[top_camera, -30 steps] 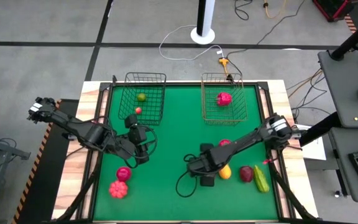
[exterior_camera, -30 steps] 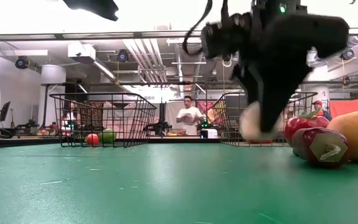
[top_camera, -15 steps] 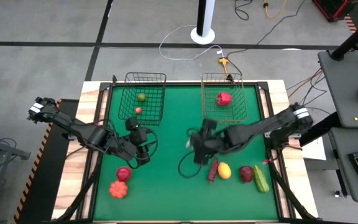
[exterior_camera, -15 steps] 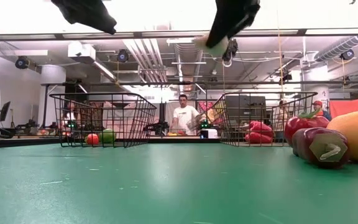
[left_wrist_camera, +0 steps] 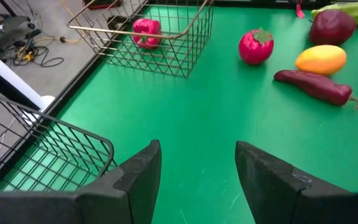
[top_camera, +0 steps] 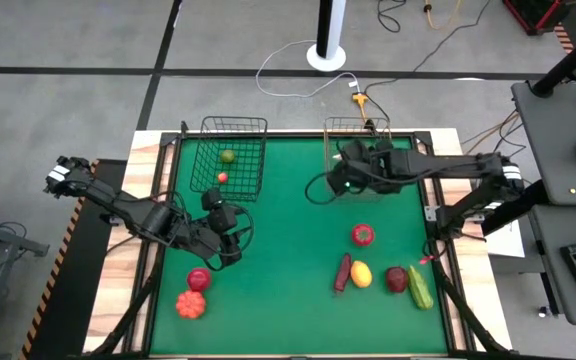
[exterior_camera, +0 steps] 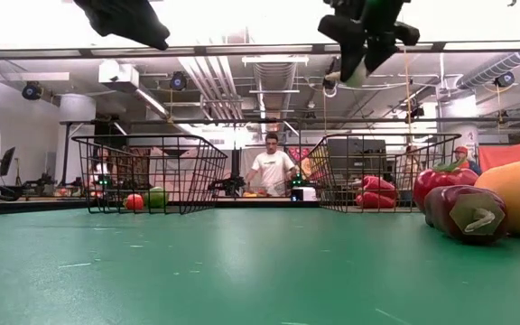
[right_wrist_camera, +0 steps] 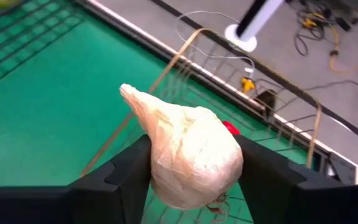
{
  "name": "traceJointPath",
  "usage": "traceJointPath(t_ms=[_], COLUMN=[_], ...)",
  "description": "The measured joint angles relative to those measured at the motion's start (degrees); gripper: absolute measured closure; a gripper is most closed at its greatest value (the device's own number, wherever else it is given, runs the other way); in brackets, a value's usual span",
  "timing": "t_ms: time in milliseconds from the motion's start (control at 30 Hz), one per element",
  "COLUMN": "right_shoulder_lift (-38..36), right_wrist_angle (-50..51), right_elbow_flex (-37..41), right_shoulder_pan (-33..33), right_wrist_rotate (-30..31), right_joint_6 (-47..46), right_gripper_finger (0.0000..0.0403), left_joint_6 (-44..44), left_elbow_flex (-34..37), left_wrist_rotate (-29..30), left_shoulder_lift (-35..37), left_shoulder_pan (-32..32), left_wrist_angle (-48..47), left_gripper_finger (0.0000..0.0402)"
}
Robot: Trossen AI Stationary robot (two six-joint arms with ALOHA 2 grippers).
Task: Sort produce into baskets
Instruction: Put the garlic into the gold wire basket, then put the right tomato into the black wire basket
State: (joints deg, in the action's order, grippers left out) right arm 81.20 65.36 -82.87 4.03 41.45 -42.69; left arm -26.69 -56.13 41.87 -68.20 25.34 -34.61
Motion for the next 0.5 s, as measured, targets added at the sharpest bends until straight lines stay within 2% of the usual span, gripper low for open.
traceJointPath(t_ms=[267,500], right_shoulder_lift=[0.25,0.25], right_wrist_angle=[0.16,-0.09], right_elbow_flex=[0.05,0.15], right_shoulder_pan=[2.81,1.57], right_wrist_rotate=[0.09,0.13], right_joint_6=[0.83,1.31], right_gripper_finger=[0.0141,0.0107], left_joint_6=[-1.4,-3.57], left_elbow_flex=[1.28,3.35], left_wrist_rotate=[-2.57,-4.21], left_shoulder_lift=[0.0,0.0], left_shoulder_pan=[0.11,0.11], left_wrist_angle=[-0.2,-0.15], left_gripper_finger=[0.0214,0.0214])
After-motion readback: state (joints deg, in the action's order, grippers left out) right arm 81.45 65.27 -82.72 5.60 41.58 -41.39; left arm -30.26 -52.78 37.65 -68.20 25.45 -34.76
